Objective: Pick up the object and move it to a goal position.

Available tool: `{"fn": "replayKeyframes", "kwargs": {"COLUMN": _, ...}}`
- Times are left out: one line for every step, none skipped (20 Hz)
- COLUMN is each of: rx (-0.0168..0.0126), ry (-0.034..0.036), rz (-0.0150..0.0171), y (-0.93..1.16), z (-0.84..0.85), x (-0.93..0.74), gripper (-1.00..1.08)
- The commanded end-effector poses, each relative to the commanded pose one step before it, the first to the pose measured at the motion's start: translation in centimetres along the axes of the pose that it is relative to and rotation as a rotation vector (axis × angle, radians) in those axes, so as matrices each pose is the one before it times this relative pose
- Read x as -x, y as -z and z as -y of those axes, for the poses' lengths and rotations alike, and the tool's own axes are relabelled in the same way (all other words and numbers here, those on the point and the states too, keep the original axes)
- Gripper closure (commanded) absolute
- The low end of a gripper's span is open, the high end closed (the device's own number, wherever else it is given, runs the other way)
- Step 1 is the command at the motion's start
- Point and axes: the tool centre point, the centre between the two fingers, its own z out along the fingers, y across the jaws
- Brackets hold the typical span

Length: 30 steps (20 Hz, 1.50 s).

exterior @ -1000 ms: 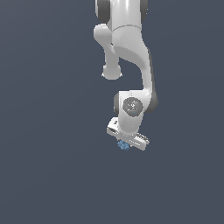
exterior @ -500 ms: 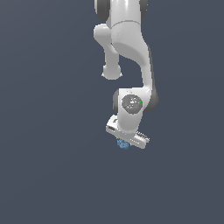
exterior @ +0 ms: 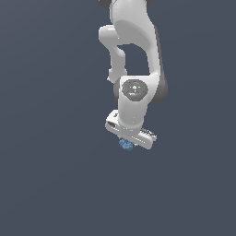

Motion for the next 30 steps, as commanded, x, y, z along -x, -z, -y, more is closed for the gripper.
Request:
{"fn": "replayKeyframes", "kwargs": {"rx": -0.00066, "ry": -0.0003, "rz": -0.00089, "y": 2.75, "z": -0.768, "x": -0.235, "gripper": 1.08}}
{"fn": "replayKeyframes", "kwargs": {"rx": 0.0, "ry": 0.0, "rz": 0.0, "y": 1.179, "z": -0.327, "x": -0.102, "gripper": 1.08}}
{"fn": "replayKeyframes", "kwargs": {"rx": -0.00038, "ry": -0.00052, "rz": 0.00024, "y": 1.192, "z": -0.366, "x": -0.127, "gripper": 1.08}}
{"fn": "replayKeyframes", "kwargs": {"rx": 0.0, "ry": 0.0, "rz": 0.0, "y": 1.191, "z": -0.328, "x": -0.106, "gripper": 1.08}}
{"fn": "replayKeyframes", "kwargs": {"rx": 0.0, "ry": 0.0, "rz": 0.0, "y": 1.187, "z": -0.326, "x": -0.108, "gripper": 1.08}}
{"fn": "replayKeyframes", "kwargs": {"rx": 0.0, "ry": 0.0, "rz": 0.0, "y": 1.183, "z": -0.324, "x": -0.109, "gripper": 1.08}}
{"fn": "replayKeyframes", "kwargs": {"rx": 0.0, "ry": 0.0, "rz": 0.0, "y": 1.18, "z": -0.322, "x": -0.111, "gripper": 1.08}}
{"fn": "replayKeyframes", "kwargs": {"rx": 0.0, "ry": 0.0, "rz": 0.0, "y": 1.176, "z": -0.32, "x": -0.113, "gripper": 1.08}}
{"fn": "replayKeyframes", "kwargs": {"rx": 0.0, "ry": 0.0, "rz": 0.0, "y": 1.17, "z": -0.317, "x": -0.115, "gripper": 1.08}}
{"fn": "replayKeyframes", "kwargs": {"rx": 0.0, "ry": 0.0, "rz": 0.0, "y": 1.165, "z": -0.314, "x": -0.117, "gripper": 1.08}}
{"fn": "replayKeyframes", "kwargs": {"rx": 0.0, "ry": 0.0, "rz": 0.0, "y": 1.159, "z": -0.312, "x": -0.12, "gripper": 1.08}}
{"fn": "replayKeyframes", "kwargs": {"rx": 0.0, "ry": 0.0, "rz": 0.0, "y": 1.151, "z": -0.308, "x": -0.122, "gripper": 1.08}}
{"fn": "replayKeyframes", "kwargs": {"rx": 0.0, "ry": 0.0, "rz": 0.0, "y": 1.143, "z": -0.304, "x": -0.125, "gripper": 1.08}}
{"fn": "replayKeyframes", "kwargs": {"rx": 0.0, "ry": 0.0, "rz": 0.0, "y": 1.134, "z": -0.3, "x": -0.128, "gripper": 1.08}}
{"fn": "replayKeyframes", "kwargs": {"rx": 0.00051, "ry": -0.00025, "rz": -0.0004, "y": 1.129, "z": -0.294, "x": -0.126, "gripper": 1.08}}
{"fn": "replayKeyframes", "kwargs": {"rx": 0.0, "ry": 0.0, "rz": 0.0, "y": 1.088, "z": -0.285, "x": -0.131, "gripper": 1.08}}
{"fn": "replayKeyframes", "kwargs": {"rx": 0.0, "ry": 0.0, "rz": 0.0, "y": 1.038, "z": -0.27, "x": -0.129, "gripper": 1.08}}
{"fn": "replayKeyframes", "kwargs": {"rx": 0.0, "ry": 0.0, "rz": 0.0, "y": 0.971, "z": -0.251, "x": -0.125, "gripper": 1.08}}
{"fn": "replayKeyframes", "kwargs": {"rx": 0.0, "ry": 0.0, "rz": 0.0, "y": 0.901, "z": -0.231, "x": -0.12, "gripper": 1.08}}
{"fn": "replayKeyframes", "kwargs": {"rx": 0.0, "ry": 0.0, "rz": 0.0, "y": 0.833, "z": -0.212, "x": -0.116, "gripper": 1.08}}
{"fn": "replayKeyframes", "kwargs": {"rx": 0.00015, "ry": 0.00044, "rz": -0.00014, "y": 0.771, "z": -0.161, "x": -0.093, "gripper": 1.08}}
{"fn": "replayKeyframes", "kwargs": {"rx": 0.0, "ry": 0.0, "rz": 0.0, "y": 0.704, "z": -0.175, "x": -0.106, "gripper": 1.08}}
{"fn": "replayKeyframes", "kwargs": {"rx": 0.0, "ry": 0.0, "rz": 0.0, "y": 0.642, "z": -0.159, "x": -0.1, "gripper": 1.08}}
{"fn": "replayKeyframes", "kwargs": {"rx": 0.0, "ry": 0.0, "rz": 0.0, "y": 0.583, "z": -0.143, "x": -0.094, "gripper": 1.08}}
{"fn": "replayKeyframes", "kwargs": {"rx": 0.0, "ry": 0.0, "rz": 0.0, "y": 0.524, "z": -0.127, "x": -0.088, "gripper": 1.08}}
{"fn": "replayKeyframes", "kwargs": {"rx": 0.00018, "ry": 0.00064, "rz": -0.00018, "y": 0.473, "z": -0.067, "x": -0.056, "gripper": 1.08}}
{"fn": "replayKeyframes", "kwargs": {"rx": 0.0, "ry": 0.0, "rz": 0.0, "y": 0.412, "z": -0.097, "x": -0.075, "gripper": 1.08}}
{"fn": "replayKeyframes", "kwargs": {"rx": 0.0, "ry": 0.0, "rz": 0.0, "y": 0.358, "z": -0.083, "x": -0.068, "gripper": 1.08}}
{"fn": "replayKeyframes", "kwargs": {"rx": 0.0, "ry": 0.0, "rz": 0.0, "y": 0.305, "z": -0.069, "x": -0.061, "gripper": 1.08}}
{"fn": "replayKeyframes", "kwargs": {"rx": 0.0, "ry": 0.0, "rz": 0.0, "y": 0.254, "z": -0.056, "x": -0.054, "gripper": 1.08}}
